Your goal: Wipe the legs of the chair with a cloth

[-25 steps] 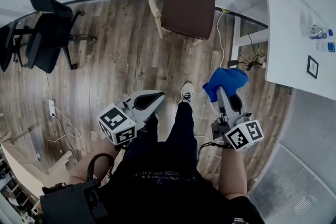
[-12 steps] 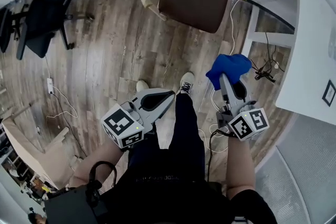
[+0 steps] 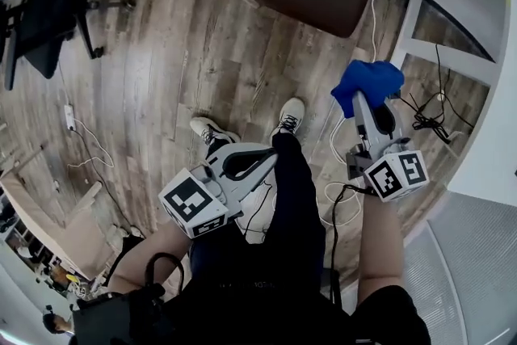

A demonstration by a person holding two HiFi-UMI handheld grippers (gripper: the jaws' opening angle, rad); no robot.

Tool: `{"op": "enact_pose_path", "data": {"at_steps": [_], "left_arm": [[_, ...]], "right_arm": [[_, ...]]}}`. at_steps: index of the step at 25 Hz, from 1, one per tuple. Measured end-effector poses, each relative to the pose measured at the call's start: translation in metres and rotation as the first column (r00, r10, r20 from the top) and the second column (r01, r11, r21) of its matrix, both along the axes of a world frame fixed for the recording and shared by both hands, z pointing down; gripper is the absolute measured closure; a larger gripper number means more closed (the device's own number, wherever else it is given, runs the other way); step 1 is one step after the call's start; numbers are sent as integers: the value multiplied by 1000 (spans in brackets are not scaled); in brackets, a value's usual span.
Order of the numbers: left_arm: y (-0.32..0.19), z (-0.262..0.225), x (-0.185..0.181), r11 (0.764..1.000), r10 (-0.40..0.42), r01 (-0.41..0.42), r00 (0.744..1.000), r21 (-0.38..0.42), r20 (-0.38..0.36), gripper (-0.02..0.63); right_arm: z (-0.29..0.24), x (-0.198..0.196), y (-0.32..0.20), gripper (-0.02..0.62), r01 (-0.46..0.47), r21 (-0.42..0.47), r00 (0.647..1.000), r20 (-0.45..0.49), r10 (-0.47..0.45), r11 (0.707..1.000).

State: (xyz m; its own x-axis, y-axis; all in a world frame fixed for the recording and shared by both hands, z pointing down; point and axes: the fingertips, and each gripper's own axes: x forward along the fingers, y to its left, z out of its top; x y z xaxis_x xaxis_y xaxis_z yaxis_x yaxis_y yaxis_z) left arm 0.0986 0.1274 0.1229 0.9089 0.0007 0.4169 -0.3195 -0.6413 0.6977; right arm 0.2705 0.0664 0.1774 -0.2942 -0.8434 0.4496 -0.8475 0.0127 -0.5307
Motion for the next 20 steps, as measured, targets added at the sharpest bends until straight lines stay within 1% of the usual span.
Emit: {"op": "enact_pose_path", "data": {"at_steps": [2, 4, 8, 12, 14, 16, 20], "left_arm": [[6, 20, -1, 999, 36, -36, 999, -6, -11, 600], [9, 41, -5, 998, 64, -64, 998, 7, -22, 600], [7, 91, -22, 997, 77, -77, 996, 8, -41, 600], [7, 147, -41, 991, 134, -133, 990, 23, -45, 600], [1, 172, -46, 991, 134, -132, 989, 25, -62, 600], [-12, 195, -46, 993, 115, -112, 989, 37, -89, 600], [-37, 240, -43, 991, 108, -96, 987, 96, -121, 600]], "right_arm": [[17, 0, 1, 494, -5, -2, 1000, -22, 5, 1000], [38, -1, 3, 494, -16, -5, 999, -46, 16, 1000], [83, -3, 2, 494, -51, -5, 994, -96, 50, 999], [134, -6, -3, 494, -105, 5, 987, -123, 104, 995], [159, -7, -9, 494, -115, 11, 984, -140, 115, 993], [185, -6, -14, 494, -128, 13, 981, -146, 129, 992], [238, 5, -21, 494, -174, 14, 973, -151, 174, 985]]}}
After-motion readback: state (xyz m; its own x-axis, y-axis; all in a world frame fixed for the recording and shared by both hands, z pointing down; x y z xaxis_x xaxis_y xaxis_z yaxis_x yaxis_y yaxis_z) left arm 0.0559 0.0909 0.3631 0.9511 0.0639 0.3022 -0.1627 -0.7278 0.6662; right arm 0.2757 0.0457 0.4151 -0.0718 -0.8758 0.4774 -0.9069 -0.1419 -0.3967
